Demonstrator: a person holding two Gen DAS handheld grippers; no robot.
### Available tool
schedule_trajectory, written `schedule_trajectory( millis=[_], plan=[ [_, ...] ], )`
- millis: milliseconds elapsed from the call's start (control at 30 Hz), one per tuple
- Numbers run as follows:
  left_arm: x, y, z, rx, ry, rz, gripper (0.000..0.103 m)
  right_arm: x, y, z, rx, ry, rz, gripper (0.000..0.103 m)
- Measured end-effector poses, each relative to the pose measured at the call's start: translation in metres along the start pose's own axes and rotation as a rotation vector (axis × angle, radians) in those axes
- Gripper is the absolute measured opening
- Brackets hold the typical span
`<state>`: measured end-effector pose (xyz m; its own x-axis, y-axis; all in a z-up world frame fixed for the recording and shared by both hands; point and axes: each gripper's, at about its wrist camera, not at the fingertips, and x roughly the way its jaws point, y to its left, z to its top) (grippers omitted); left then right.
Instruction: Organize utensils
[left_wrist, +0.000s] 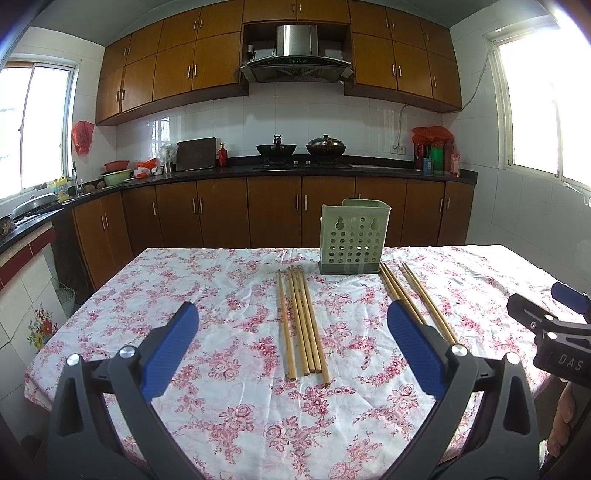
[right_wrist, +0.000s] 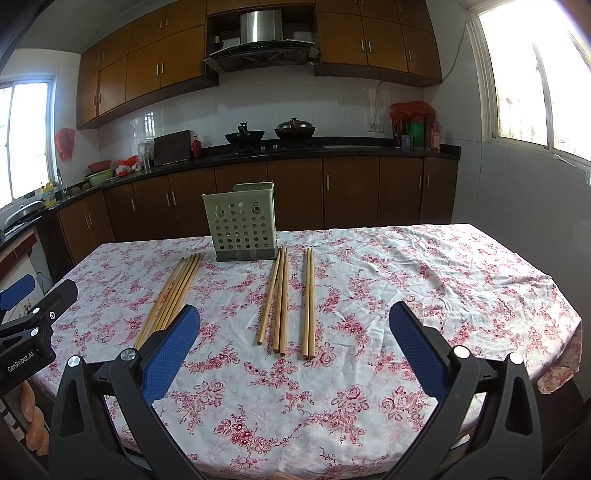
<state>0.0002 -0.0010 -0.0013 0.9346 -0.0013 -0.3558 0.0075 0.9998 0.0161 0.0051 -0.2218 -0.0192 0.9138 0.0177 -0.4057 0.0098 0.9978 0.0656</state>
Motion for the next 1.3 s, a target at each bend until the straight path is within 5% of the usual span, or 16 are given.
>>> schedule_trajectory(
  millis=[533,833,867,967,1100,1300],
  plan=[
    [0.009,0.005,-0.004,-0.010,0.022,0.011,0.099,0.007,-0.001,-0.001,0.002,0.020,-0.003,0.101],
    [0.081,0.036,-0.007,-0.069,0.246,0.063,0.099,0.079,-0.030,-0.002,0.052,0.222,-0.076,0.100],
    [0.090,0.041,-0.008,-0.080,0.268,0.065,0.099,0.091,-0.036,-0.001,0.067,0.252,-0.081,0.097],
    [0.121,0.056,-0.007,-0.103,0.328,0.068,0.098,0.131,-0.053,-0.001,0.131,0.362,-0.051,0.065],
    [0.151,0.061,-0.007,-0.087,0.379,0.063,0.081,0.172,-0.062,-0.003,0.198,0.469,0.010,0.033],
    [0.189,0.062,-0.015,-0.109,0.485,-0.010,0.056,0.193,-0.049,-0.005,0.159,0.519,0.056,0.021]
  ],
)
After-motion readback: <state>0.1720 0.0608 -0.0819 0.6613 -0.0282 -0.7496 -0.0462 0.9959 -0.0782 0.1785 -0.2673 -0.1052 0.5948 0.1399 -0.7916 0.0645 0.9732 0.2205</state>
